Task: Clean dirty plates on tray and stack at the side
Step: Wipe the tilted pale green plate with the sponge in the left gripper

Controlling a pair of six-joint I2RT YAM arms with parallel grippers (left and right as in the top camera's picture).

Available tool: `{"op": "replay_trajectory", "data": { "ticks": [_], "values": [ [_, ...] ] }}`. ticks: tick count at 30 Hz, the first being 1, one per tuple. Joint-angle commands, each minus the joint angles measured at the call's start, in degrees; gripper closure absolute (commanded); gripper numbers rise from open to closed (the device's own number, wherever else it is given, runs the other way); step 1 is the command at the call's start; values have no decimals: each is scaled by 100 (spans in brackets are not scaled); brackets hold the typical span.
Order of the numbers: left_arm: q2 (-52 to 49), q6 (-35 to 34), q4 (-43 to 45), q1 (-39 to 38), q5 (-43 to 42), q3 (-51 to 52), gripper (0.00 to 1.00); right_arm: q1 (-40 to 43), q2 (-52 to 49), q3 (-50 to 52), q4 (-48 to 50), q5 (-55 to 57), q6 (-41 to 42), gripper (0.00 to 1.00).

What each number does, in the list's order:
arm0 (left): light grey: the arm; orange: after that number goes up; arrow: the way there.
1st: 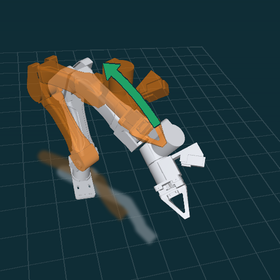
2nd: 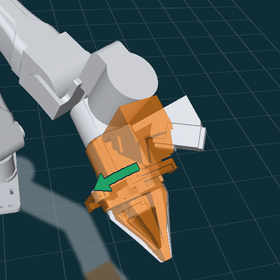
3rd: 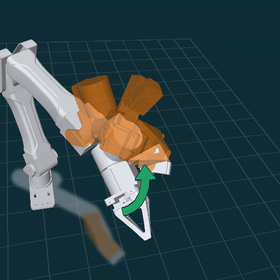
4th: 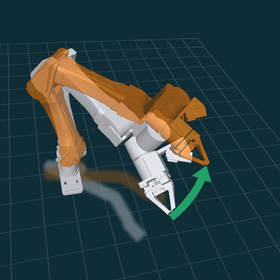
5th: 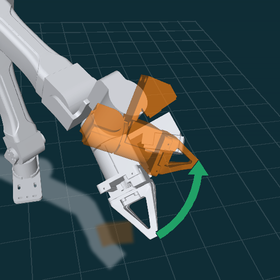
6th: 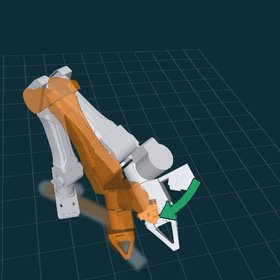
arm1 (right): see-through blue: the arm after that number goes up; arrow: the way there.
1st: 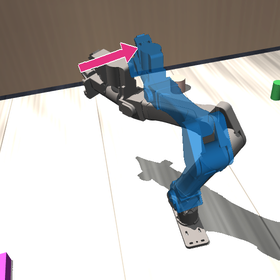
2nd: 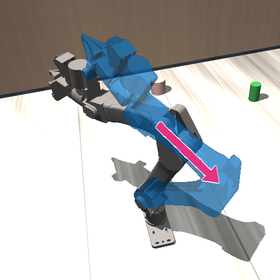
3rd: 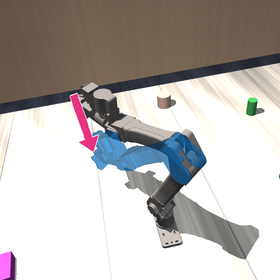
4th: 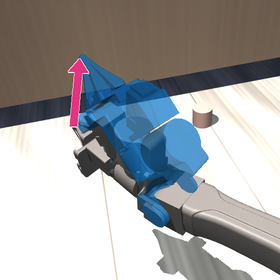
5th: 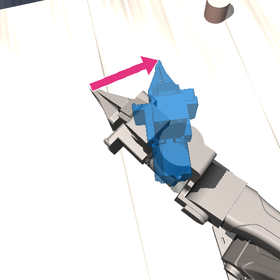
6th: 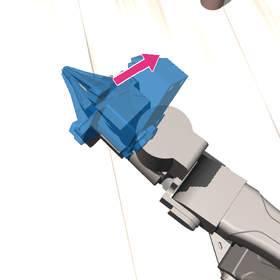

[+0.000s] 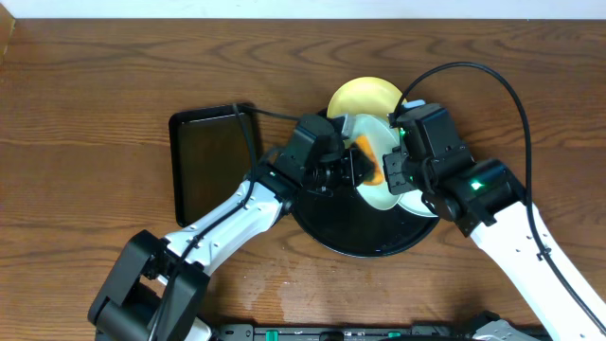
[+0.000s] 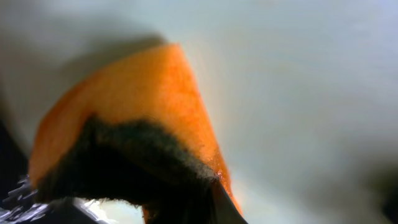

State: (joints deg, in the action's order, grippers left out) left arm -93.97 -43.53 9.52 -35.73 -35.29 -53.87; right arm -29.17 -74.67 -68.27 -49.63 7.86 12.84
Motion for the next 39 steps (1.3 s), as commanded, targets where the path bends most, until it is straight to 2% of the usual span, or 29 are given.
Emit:
{"op": "replay_trajectory", "data": {
  "ticks": [1, 14, 17, 20, 23, 24, 27, 36, 39],
  "values": [
    [-31, -1034, 787, -186, -1499, -76, 93, -90, 74, -181, 101, -765, 39, 99],
    [-31, -1963, 2072, -289, -2350, -76, 93, -87, -11, -181, 52, -636, 44, 99],
    [-33, -1801, 1991, -289, -2293, -72, 93, -87, -13, -181, 74, -636, 44, 99],
    [-33, -1169, 1300, -289, -2033, -72, 92, -87, -13, -181, 105, -638, 50, 99],
    [-33, -323, 31, -289, -1239, -72, 93, -90, -13, -186, 111, -640, 114, 99],
    [-33, 24, -608, -289, -660, -72, 92, -90, -13, -190, 107, -640, 125, 99],
    [-33, 468, -1405, -289, 385, -72, 93, -92, -11, -203, 98, -660, 131, 99],
    [-33, 1102, -1794, -286, 2660, -72, 93, -92, 55, -236, 37, -728, 149, 99],
    [-33, 1202, -1825, -282, 3176, -74, 93, -92, 57, -236, -11, -726, 149, 99]
  ]
}}
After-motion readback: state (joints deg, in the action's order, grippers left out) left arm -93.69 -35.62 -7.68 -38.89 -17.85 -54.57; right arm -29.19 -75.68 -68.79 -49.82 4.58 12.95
